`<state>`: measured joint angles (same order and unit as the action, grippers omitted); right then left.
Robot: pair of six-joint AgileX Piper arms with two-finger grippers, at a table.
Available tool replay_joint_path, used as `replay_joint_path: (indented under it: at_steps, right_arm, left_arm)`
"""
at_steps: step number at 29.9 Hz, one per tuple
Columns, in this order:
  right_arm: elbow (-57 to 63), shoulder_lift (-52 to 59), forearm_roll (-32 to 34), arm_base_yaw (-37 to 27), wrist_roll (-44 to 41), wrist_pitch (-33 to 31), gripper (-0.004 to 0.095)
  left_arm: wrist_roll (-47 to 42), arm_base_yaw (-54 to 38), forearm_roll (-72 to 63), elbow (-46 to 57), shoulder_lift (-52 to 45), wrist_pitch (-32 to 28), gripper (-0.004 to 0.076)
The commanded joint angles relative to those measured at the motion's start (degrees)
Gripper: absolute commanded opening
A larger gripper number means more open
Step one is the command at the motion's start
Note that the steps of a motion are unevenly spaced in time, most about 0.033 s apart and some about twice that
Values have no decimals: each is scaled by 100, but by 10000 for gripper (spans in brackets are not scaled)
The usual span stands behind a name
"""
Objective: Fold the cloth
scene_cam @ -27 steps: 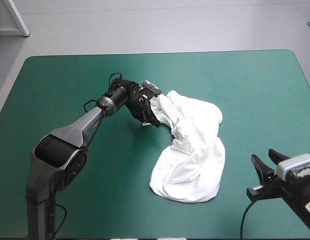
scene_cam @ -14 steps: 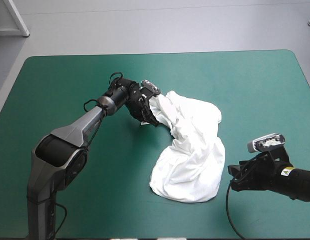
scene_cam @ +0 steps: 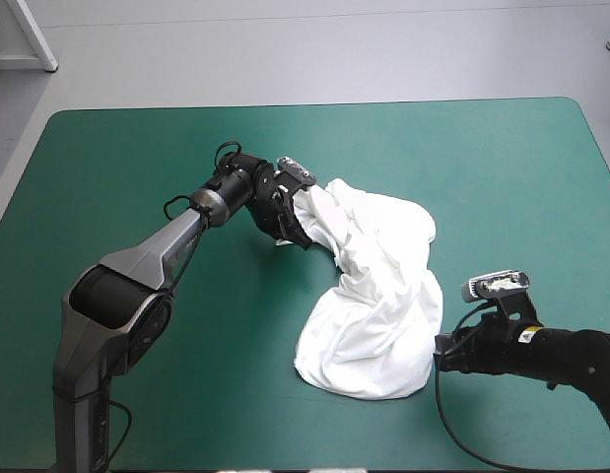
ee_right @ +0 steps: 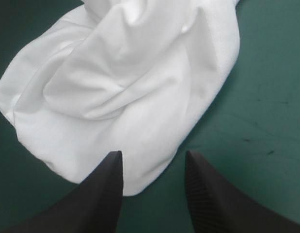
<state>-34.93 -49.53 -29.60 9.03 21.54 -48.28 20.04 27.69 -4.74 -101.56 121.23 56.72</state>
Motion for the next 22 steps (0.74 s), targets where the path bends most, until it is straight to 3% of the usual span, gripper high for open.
replay_joint_path:
  at_steps: [1,15,22]
  right_arm:
    - [-139,-378,-75,197,-126,482,434]
    - [-139,-1450,22,263,-74,876,449]
    - [-139,-2132,-419,263,332,928,437]
  left_arm:
    - [-47,-5,158,-119,-288,63,19]
    - [-47,-5,157,-119,-288,102,19]
    - [-47,-5,157,-119,-288,102,19]
